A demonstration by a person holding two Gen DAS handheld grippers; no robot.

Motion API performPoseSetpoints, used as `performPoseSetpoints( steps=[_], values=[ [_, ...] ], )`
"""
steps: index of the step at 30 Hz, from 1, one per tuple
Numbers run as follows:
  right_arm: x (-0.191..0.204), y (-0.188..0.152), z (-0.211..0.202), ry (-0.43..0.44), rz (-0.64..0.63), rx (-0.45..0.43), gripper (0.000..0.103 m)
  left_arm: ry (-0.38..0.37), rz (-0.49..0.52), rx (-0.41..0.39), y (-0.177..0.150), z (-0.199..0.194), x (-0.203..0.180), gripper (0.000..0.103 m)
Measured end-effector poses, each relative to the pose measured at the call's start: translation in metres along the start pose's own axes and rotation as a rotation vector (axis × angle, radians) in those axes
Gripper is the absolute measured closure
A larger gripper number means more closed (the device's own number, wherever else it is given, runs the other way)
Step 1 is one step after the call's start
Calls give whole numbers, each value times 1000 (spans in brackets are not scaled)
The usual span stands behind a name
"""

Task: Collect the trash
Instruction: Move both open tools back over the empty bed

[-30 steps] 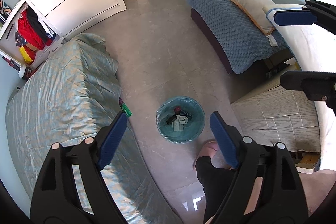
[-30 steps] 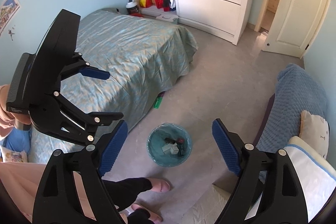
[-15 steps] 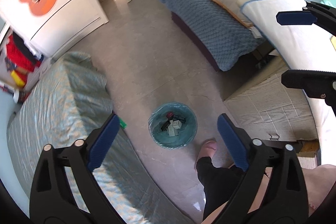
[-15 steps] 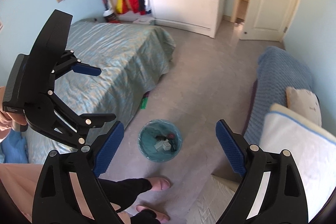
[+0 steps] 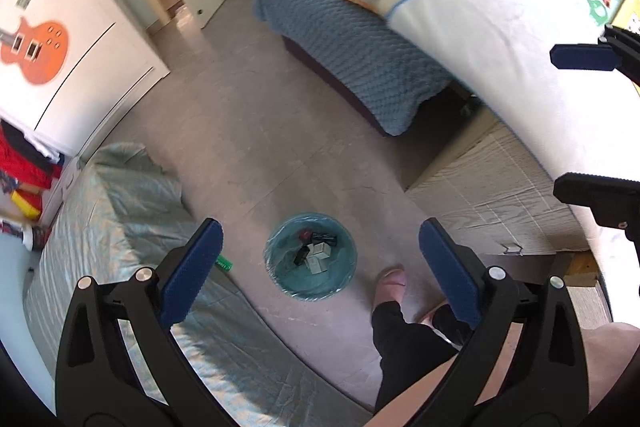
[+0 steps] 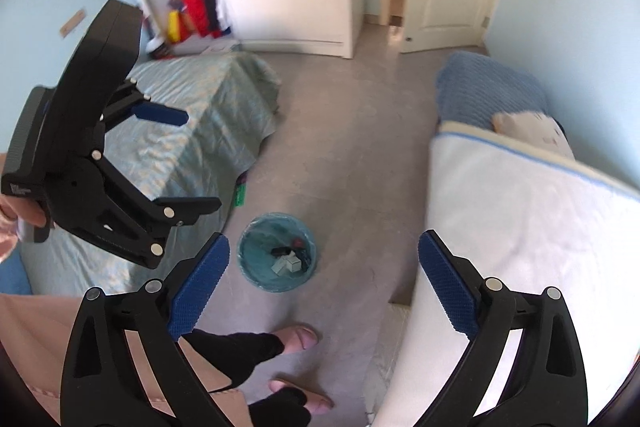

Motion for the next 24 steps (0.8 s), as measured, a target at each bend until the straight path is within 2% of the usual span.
performPoseSetpoints(
  steps=[7,11,15,20,24],
  values=[
    [-51,-48,-25,-59,250,34,9,-91,135,10,20,8,-57,7],
    [-76,-87,-45,-129,353,56,9,-102,237,11,30,15,-100,7],
    [-97,-130,-67,-217,448,69,9,-160,314,27,35,22,-144,7],
    [-120,-176,-92,-303,597,79,9,-180,420,42,41,31,-199,7],
    [-134,-218,-115,-384,727,85,9,-243,480,57,44,35,-238,7]
  ],
)
Point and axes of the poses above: each gripper's, at about its wrist camera, not at the fingertips, and z roughly the way its jaws point, x to its left, y to its top, the point moved 4 cm from there along z, roughly the way its jaws point, and after that the axes turned 14 degrees about -y, right-handed, at the moved point
